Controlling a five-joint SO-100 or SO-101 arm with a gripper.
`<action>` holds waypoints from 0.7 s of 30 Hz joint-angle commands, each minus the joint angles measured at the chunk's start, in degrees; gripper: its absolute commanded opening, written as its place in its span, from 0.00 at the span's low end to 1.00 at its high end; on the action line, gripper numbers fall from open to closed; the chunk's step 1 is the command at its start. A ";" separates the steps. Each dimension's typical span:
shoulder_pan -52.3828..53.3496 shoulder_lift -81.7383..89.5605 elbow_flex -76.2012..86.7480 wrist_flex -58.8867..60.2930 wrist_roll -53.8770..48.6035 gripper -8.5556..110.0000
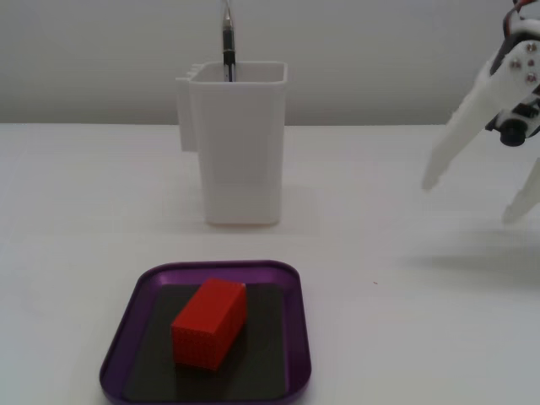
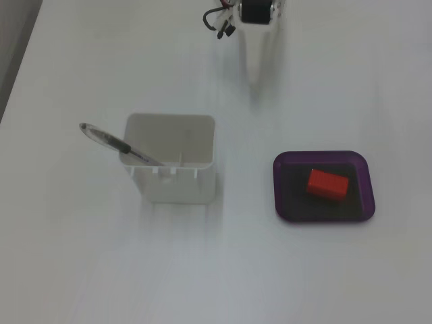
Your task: Pick up the red cube and place it in the box.
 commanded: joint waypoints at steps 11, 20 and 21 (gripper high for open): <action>4.48 16.70 17.05 -6.24 -7.73 0.26; 6.24 32.26 26.98 -3.25 -10.20 0.26; 6.24 34.01 27.60 -3.16 -10.20 0.26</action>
